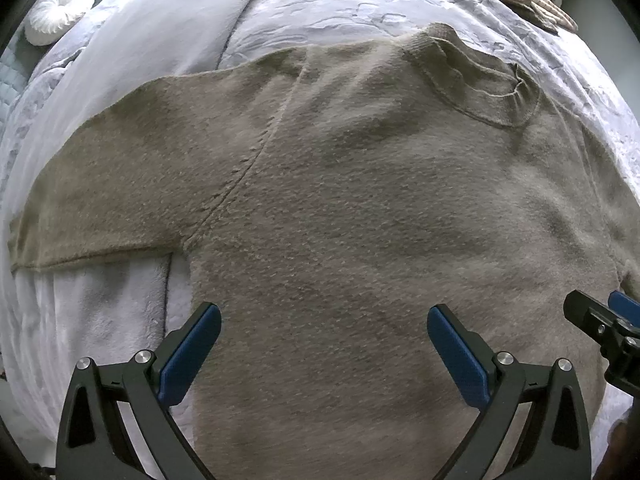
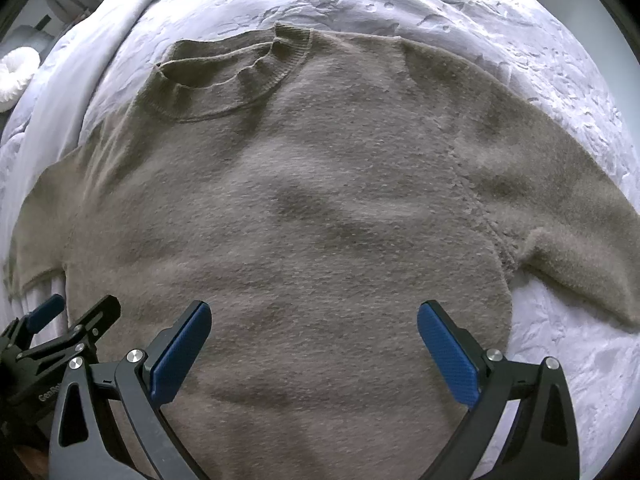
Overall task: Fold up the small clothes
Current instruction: 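Grasp the sweater's side edge and sleeve with the left tool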
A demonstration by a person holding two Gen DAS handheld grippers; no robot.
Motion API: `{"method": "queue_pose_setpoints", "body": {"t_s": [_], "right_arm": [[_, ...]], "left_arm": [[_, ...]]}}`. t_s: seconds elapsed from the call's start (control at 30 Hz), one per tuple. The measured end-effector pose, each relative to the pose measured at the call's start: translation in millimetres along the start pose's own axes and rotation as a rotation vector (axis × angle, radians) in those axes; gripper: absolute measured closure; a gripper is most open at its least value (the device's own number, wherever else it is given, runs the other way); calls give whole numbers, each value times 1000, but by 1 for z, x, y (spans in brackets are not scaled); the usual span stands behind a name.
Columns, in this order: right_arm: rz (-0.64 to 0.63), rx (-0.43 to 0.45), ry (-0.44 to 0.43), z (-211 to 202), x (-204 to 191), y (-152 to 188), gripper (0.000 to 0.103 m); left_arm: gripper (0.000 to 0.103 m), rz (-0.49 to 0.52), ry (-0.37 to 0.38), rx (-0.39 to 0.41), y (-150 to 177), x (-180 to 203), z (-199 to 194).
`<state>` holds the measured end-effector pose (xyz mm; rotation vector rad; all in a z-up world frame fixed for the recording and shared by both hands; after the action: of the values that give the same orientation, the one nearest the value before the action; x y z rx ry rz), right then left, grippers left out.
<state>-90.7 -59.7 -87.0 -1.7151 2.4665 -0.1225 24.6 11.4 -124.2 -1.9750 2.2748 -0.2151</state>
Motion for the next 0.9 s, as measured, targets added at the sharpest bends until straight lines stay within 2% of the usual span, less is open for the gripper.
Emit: {"method": "queue_pose_setpoints", "body": {"t_s": [0.3, 0.57, 0.9], "right_arm": [[-9, 4, 8, 0, -14, 0, 0], [-41, 5, 16, 6, -43, -9, 0], [-65, 1, -4, 13, -79, -15, 0]], "left_arm": [[0, -24, 21, 2, 0, -26, 3], [0, -61, 30, -2, 6, -63, 7], [0, -137, 77, 7, 10, -139, 9]]}}
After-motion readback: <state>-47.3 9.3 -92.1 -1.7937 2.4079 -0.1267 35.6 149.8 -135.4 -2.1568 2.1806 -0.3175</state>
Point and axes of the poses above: each gripper's, at about its wrist camera, not at the fingertips, and z roughly the way its jaws point, x to its right, y to its underside, the point moved 7 cm from there along z, roughly the way its jaws point, and after that the axes turned 6 degrees about -z, right-handed, at the moved point
